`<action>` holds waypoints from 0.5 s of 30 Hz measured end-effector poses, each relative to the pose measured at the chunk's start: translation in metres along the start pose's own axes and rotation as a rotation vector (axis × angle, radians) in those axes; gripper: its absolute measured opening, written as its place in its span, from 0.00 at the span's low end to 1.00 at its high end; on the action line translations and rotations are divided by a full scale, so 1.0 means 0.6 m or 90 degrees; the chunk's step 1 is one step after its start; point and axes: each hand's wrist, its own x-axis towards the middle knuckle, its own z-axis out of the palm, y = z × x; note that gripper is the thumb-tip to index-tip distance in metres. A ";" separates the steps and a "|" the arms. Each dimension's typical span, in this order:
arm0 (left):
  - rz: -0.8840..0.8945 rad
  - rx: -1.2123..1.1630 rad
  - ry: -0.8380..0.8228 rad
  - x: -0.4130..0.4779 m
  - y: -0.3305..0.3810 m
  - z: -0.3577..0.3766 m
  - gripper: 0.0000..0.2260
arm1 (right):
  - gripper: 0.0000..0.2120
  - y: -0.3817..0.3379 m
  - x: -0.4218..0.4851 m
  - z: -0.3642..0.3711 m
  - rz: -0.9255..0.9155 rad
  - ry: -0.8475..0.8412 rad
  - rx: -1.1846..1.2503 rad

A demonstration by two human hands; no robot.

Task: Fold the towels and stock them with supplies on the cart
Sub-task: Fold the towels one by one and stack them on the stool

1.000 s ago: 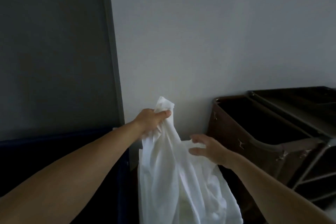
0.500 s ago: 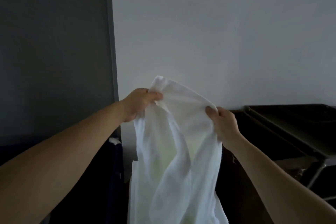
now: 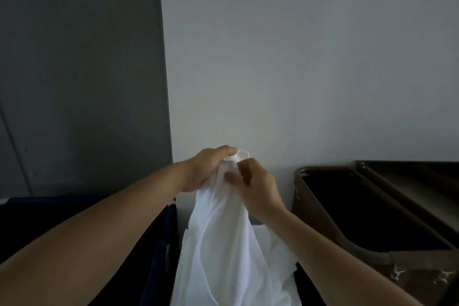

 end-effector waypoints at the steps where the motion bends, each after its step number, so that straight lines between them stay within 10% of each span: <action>1: -0.007 -0.030 -0.022 -0.004 -0.004 -0.004 0.23 | 0.07 0.000 0.000 -0.001 -0.007 0.018 -0.017; 7: 0.041 -0.060 0.022 -0.008 -0.023 -0.004 0.05 | 0.17 -0.016 -0.003 0.013 -0.064 -0.044 -0.150; 15: 0.136 0.113 0.181 0.015 -0.033 -0.036 0.12 | 0.13 -0.002 0.010 -0.004 0.006 0.060 -0.040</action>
